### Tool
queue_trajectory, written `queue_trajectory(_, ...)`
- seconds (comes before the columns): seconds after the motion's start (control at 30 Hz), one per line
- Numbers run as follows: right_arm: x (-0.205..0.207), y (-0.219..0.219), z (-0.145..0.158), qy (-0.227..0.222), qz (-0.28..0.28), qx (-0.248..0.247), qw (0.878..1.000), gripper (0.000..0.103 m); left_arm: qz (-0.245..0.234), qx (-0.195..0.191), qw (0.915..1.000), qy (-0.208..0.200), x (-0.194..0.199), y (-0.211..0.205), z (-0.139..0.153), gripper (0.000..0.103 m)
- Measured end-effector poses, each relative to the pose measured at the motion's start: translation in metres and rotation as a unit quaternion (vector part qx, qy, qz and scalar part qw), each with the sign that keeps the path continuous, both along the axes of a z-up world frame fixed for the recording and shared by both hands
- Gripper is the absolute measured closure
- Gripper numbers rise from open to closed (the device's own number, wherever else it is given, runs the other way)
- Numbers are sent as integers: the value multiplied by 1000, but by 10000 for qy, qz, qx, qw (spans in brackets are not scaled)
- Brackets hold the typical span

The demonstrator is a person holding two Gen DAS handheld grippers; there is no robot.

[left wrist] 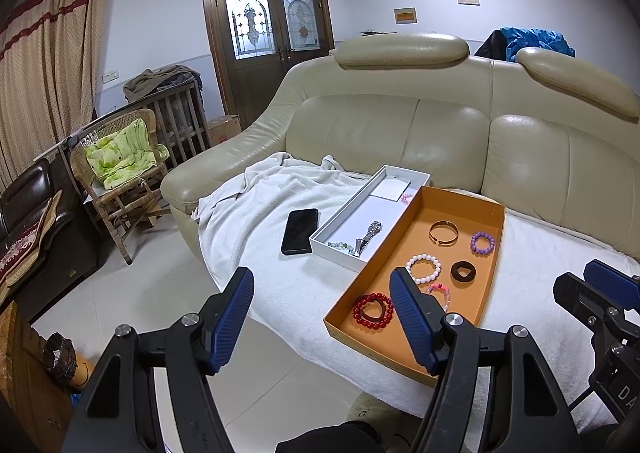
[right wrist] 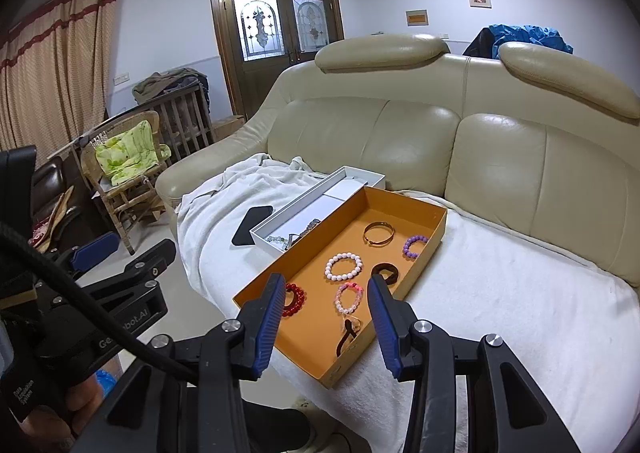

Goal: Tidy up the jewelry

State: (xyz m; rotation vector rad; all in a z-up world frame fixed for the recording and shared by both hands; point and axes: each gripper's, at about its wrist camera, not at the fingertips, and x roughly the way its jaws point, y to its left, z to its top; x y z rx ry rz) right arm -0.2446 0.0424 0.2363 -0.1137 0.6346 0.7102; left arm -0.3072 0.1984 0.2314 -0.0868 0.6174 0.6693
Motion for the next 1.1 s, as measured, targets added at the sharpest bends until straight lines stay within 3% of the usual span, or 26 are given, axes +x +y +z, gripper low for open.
queue_trajectory(1.1, 4, 16, -16, 211, 117, -49, 9997, 56, -118, 11, 9999, 52, -8, 8, -6, 32)
